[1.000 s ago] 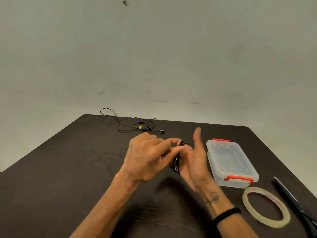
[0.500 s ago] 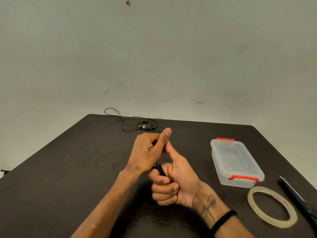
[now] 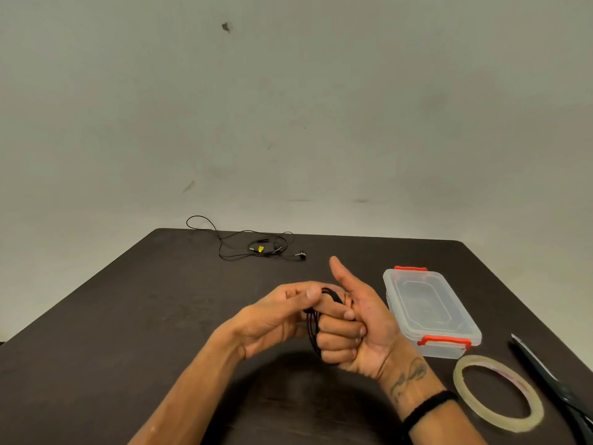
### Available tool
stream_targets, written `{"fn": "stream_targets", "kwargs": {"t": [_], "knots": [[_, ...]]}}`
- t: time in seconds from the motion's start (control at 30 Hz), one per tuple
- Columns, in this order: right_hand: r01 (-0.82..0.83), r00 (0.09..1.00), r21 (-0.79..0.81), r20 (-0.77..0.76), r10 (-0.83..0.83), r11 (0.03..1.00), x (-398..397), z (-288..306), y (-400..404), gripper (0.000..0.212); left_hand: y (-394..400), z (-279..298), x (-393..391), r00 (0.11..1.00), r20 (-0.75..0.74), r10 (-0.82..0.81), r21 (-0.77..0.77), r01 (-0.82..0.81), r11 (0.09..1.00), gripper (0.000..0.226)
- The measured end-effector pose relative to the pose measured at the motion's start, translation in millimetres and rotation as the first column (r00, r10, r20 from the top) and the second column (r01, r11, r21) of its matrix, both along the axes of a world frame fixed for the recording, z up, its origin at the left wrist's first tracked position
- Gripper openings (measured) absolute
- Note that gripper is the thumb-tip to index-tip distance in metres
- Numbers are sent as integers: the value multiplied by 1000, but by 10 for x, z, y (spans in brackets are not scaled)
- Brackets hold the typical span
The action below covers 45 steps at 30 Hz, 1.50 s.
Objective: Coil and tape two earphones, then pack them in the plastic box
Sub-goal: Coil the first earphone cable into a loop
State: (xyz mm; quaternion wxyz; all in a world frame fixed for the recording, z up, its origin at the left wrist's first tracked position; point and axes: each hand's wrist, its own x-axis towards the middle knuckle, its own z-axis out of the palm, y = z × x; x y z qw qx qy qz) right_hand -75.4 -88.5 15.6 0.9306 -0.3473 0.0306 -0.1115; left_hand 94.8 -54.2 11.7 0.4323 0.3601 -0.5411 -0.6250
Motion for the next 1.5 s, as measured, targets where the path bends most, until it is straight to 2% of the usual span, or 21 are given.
{"fn": "stream_targets", "kwargs": {"t": [0.17,0.33,0.6,0.73,0.8,0.83,0.9,0.97,1.03,1.13,1.2,1.33,1.43,1.5], "knots": [[31,999,10,37,-31,999,-19,-33,-36,73,-15,-20,-44,999,-12,38,-40,-38,998,77],[94,993,16,64,-95,995,-131,-29,-117,73,-52,-93,-170,985,-7,174,-46,-174,984,69],[133,991,6,25,-134,991,-144,-77,-151,74,-50,-63,-35,985,150,83,-168,-58,984,30],[121,991,49,51,-124,991,-169,-71,-188,75,-45,-53,-137,989,129,78,-166,-56,985,28],[227,974,31,-28,-226,973,-149,-30,-177,75,-59,-68,-162,987,105,123,-146,-108,983,28],[327,939,-20,-102,-328,945,-132,-17,-175,72,-75,-83,-164,982,108,154,-148,-138,979,27],[512,809,-184,-224,-543,839,-95,-14,-172,64,-102,-103,-162,963,153,223,-187,-194,963,27],[595,700,-313,-252,-669,740,-55,-40,-173,60,-114,-95,-142,919,234,318,-269,-253,929,26],[625,652,-370,-235,-721,687,-23,-57,-167,56,-116,-92,-118,868,301,395,-335,-291,896,25],[644,636,-428,-162,-754,634,24,-55,-152,46,-125,-116,-64,825,328,461,-364,-340,867,29],[651,600,-509,-110,-792,563,48,-64,-140,38,-130,-118,-26,800,336,497,-367,-375,851,28],[530,426,-805,-18,-905,266,49,-116,-155,35,-142,-111,26,790,333,515,-375,-390,841,31],[435,347,-893,47,-937,116,34,-120,-171,25,-153,-119,53,784,332,524,-379,-398,835,32],[423,340,-904,97,-935,60,13,-113,-170,20,-162,-127,68,791,316,524,-370,-406,835,31]]}}
